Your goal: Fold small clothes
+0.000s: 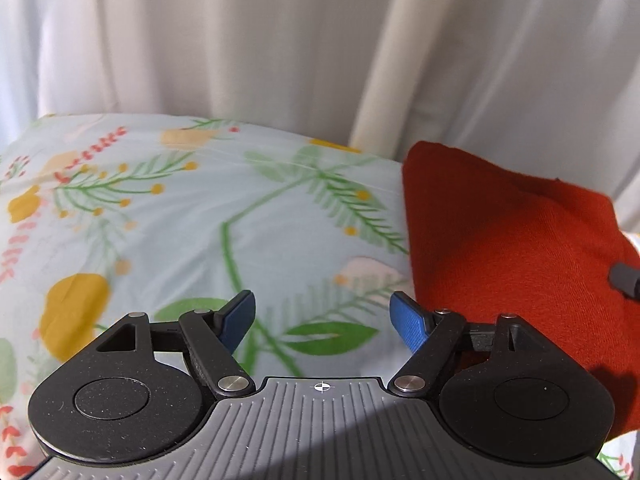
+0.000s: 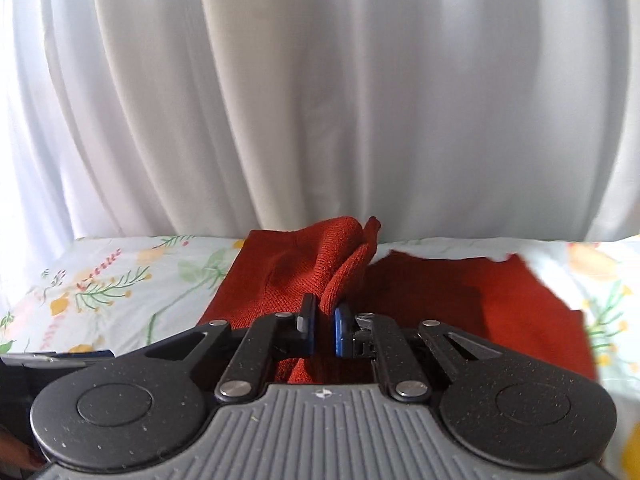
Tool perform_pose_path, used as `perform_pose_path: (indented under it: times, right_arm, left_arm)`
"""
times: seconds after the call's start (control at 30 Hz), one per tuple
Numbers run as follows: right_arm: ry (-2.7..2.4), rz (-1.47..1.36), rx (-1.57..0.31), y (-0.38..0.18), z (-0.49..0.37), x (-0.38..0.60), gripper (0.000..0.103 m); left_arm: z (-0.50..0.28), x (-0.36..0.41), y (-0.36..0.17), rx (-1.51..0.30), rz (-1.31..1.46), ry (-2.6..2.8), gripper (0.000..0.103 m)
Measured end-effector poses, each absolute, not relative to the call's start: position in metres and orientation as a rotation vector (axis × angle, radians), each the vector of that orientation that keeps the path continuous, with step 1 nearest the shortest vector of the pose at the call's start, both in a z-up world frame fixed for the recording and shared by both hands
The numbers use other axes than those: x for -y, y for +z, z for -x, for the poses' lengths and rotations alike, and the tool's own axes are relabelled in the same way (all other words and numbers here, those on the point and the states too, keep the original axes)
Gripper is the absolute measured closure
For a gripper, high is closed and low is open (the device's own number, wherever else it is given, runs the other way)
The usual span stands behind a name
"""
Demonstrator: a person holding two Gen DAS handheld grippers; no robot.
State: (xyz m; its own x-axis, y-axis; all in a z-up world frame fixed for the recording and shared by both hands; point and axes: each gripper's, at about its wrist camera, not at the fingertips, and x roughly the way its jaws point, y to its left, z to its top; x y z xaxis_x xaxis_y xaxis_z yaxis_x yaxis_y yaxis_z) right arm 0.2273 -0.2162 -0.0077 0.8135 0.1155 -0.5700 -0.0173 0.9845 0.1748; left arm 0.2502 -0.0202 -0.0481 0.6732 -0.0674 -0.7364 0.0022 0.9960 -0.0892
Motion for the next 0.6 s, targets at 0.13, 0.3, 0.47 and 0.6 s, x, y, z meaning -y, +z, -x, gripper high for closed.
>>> perform_pose_path:
  times: [0.13,0.3,0.47,0.6]
  right_arm:
    - [-0.002,-0.185,-0.691,-0.029,-0.215,0.248,0.095]
    - [0.033,-0.389,-0.713,-0.048,-0.210,0.285,0.089]
    - [0.122,-0.679,-0.743,-0.068,-0.218,0.315,0.066]
    - [0.164,-0.729,-0.759,-0.074,-0.238,0.303,0.065]
  left_arm:
    - [-0.249,0.050,-0.056,-0.800,0.024,-0.042,0.025]
    - [-0.250,0.049,-0.056,-0.817,0.035,-0.022,0.025]
    - [-0.243,0.048,-0.052,-0.824,0.024,-0.004,0.025]
    - [-0.217,0.044,-0.040,-0.800,-0.004,-0.022,0.023]
